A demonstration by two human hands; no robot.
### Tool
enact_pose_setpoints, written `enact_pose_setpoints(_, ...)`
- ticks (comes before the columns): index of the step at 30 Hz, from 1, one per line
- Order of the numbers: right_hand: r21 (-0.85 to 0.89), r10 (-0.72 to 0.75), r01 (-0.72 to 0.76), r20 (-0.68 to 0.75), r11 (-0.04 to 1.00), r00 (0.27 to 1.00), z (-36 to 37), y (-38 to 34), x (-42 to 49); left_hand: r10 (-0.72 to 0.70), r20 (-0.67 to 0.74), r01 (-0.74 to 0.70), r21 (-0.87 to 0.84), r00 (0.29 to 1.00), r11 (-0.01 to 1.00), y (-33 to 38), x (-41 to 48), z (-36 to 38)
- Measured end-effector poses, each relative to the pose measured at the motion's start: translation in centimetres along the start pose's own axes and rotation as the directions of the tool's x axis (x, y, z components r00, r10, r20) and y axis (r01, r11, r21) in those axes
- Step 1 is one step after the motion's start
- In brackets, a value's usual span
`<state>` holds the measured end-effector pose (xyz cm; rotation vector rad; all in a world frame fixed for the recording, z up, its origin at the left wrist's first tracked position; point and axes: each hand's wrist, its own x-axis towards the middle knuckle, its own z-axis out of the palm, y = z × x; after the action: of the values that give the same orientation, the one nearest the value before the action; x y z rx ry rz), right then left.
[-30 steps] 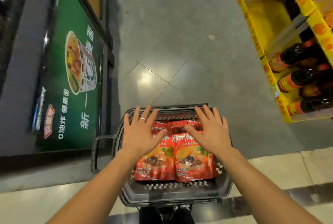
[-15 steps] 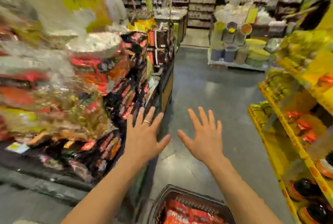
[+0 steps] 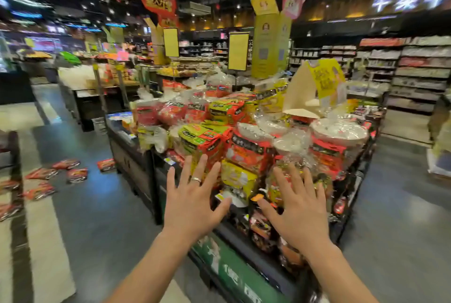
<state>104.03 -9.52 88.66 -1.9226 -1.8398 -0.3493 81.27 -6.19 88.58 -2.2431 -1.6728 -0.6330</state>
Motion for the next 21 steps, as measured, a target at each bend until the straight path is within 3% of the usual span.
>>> enact_pose_setpoints(5, 0.142, -0.173, 0.169, 0.014, 0.975, 0.985, 2.1, -14.1, 1.7, -0.183, -0.073, 0.189, 0.090, 0.980, 0.978, -12.3, -4.5, -3.7)
enact_pose_setpoints(12, 0.215, -0.396, 0.375, 0.063, 0.902, 0.916, 6.1, -29.0, 4.6, -0.398, -0.163, 0.425, 0.195, 0.903, 0.884, -25.9, -9.1, -6.4)
enact_pose_setpoints(21, 0.324, -0.565, 0.533, 0.006, 0.782, 0.825, 15.0, -43.7, 11.6, -0.543, -0.195, 0.577, 0.304, 0.817, 0.758, -39.2, -8.0, -4.7)
